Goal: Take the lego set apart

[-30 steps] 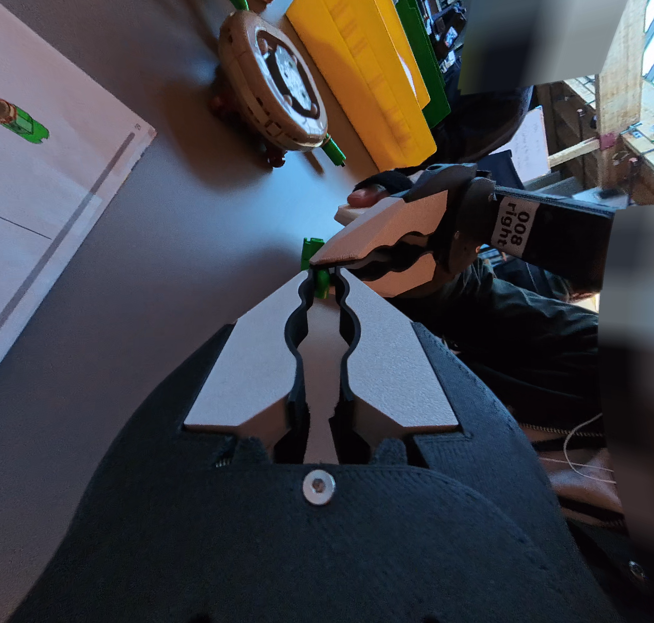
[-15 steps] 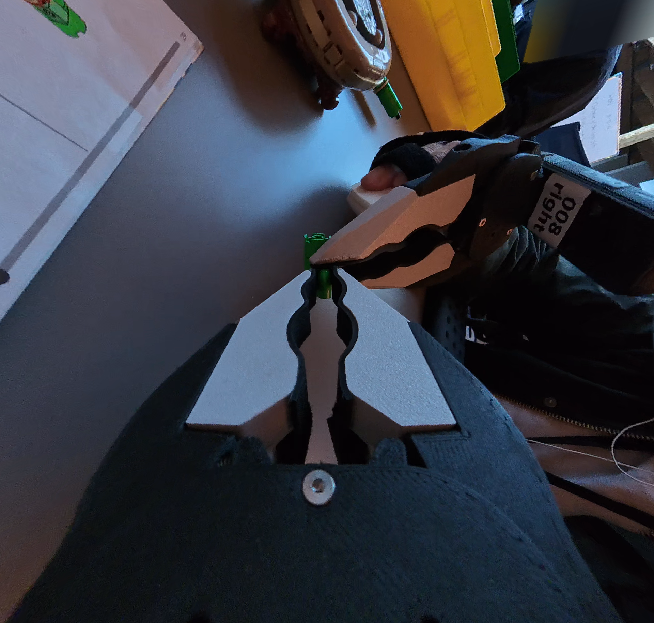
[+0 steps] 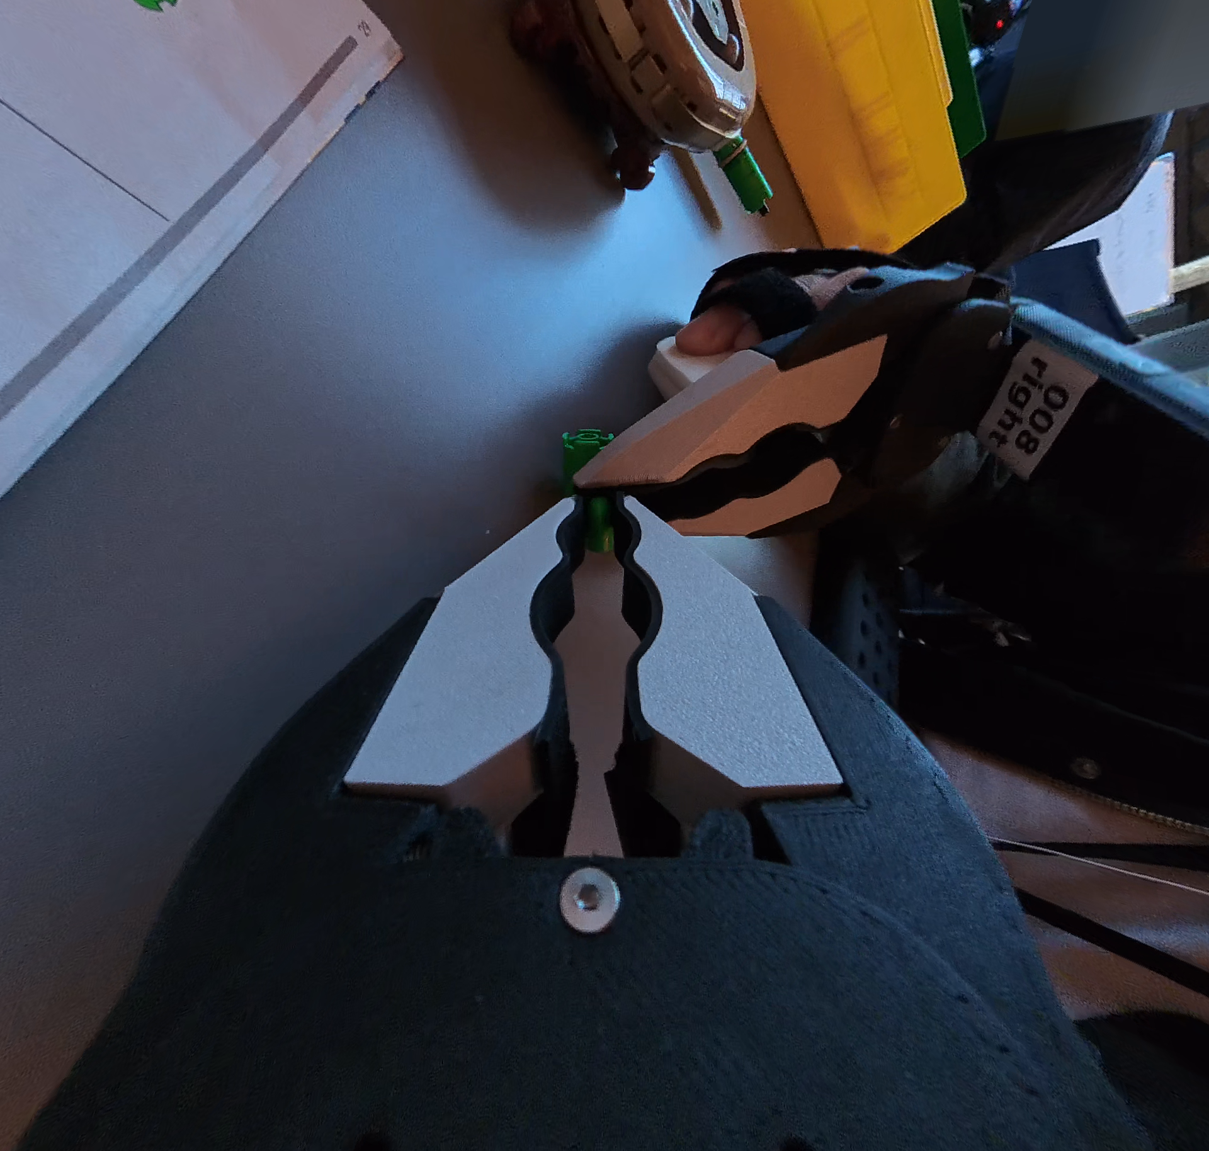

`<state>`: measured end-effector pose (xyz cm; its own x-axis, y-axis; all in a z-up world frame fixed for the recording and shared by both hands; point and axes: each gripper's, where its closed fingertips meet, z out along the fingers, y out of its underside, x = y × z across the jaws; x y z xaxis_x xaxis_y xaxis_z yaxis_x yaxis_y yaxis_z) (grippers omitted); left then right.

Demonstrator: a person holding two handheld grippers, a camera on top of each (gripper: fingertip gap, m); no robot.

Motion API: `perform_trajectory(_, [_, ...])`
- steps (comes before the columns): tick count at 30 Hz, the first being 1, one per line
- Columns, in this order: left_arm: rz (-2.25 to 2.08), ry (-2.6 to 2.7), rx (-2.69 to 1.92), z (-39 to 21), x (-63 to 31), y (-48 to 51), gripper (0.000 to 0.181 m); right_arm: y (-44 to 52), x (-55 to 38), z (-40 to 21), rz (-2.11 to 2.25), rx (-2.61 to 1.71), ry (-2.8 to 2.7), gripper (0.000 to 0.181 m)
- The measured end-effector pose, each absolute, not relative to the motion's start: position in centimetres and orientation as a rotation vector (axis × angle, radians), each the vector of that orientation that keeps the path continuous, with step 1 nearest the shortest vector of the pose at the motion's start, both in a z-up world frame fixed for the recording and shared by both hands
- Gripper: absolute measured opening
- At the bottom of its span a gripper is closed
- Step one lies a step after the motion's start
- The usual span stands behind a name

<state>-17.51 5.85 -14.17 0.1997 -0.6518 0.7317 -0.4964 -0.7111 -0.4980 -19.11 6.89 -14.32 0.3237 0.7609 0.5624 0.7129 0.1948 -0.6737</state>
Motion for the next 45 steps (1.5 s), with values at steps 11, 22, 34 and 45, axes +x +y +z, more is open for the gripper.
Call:
perform_trajectory(11, [-1.463, 1.087, -2.236, -14.3, -18.4, 5.5, 0.006, 6.6, -19.8, -14.5, -0.082, -1.394, -1.453, 0.009])
perform_trajectory(22, [-1.437, 1.058, -2.233, -14.4, -19.0, 5.1, 0.006, 6.2, -20.2, -14.6, -0.081, -1.367, -1.473, 0.009])
perform_trajectory(34, [-1.4, 1.066, -2.219, -14.3, -19.5, 4.9, 0.006, 6.0, -20.4, -14.7, -0.086, -1.365, -1.484, 0.009])
perform_trajectory(45, [-1.847, 0.866, -2.001, -8.9, -23.3, 4.9, 0.006, 6.5, -19.7, -14.9, -0.15, -1.369, -1.491, 0.0])
